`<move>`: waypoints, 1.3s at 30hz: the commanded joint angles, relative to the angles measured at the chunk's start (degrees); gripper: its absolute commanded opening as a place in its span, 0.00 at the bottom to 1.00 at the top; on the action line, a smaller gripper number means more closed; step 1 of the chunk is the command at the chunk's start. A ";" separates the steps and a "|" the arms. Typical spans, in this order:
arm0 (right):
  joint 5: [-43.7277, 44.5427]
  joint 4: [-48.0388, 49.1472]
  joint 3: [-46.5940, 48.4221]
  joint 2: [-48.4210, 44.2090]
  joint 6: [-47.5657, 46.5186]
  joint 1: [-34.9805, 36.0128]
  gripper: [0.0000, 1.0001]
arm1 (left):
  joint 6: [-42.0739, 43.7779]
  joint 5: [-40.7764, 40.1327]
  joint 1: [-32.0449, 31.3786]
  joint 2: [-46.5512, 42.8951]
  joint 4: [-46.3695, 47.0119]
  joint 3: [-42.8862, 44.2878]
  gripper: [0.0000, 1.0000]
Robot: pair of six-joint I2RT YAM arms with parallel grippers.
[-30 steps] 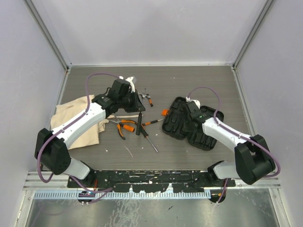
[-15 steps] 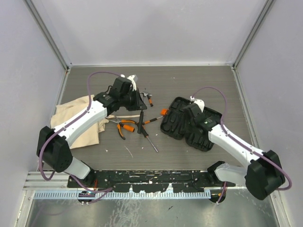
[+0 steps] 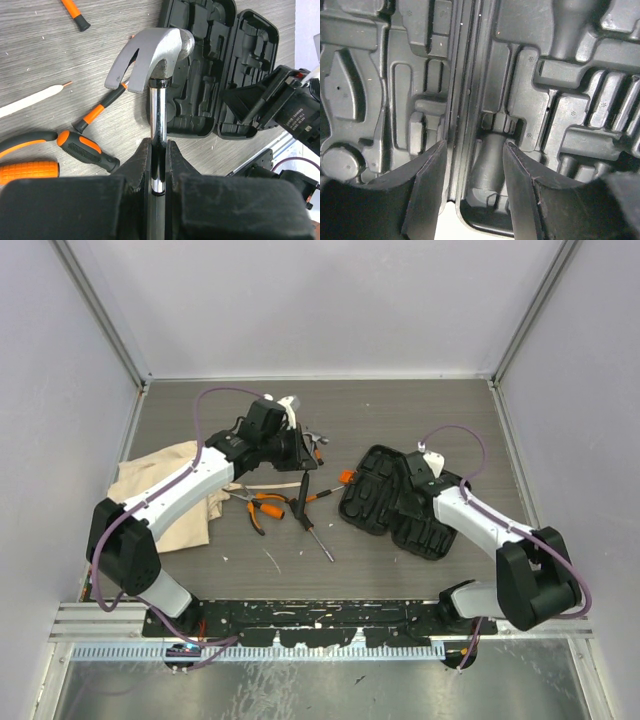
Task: Sort the tools into containers
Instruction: Move the storage box to the center of the board.
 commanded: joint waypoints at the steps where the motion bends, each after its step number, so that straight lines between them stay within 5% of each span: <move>1: 3.24 2.66 2.62 1.90 2.56 -0.75 0.54 | 1.00 1.57 -0.23 -2.56 3.56 0.42 0.00; 13: -1.20 8.20 2.74 7.74 2.39 -2.25 0.51 | 1.14 2.25 -0.26 -3.27 3.95 -0.70 0.00; 20: -2.64 6.72 1.23 7.42 -1.26 -2.24 0.31 | 1.17 1.89 -0.25 -3.29 4.00 -1.06 0.00; 25: -1.27 3.16 1.75 5.68 -6.08 -2.29 0.25 | 1.80 0.90 -0.18 -3.36 3.46 -0.75 0.00; 39: -7.83 5.81 5.18 7.96 -9.09 3.69 0.25 | 2.76 -1.62 0.00 -5.10 2.25 -2.18 0.00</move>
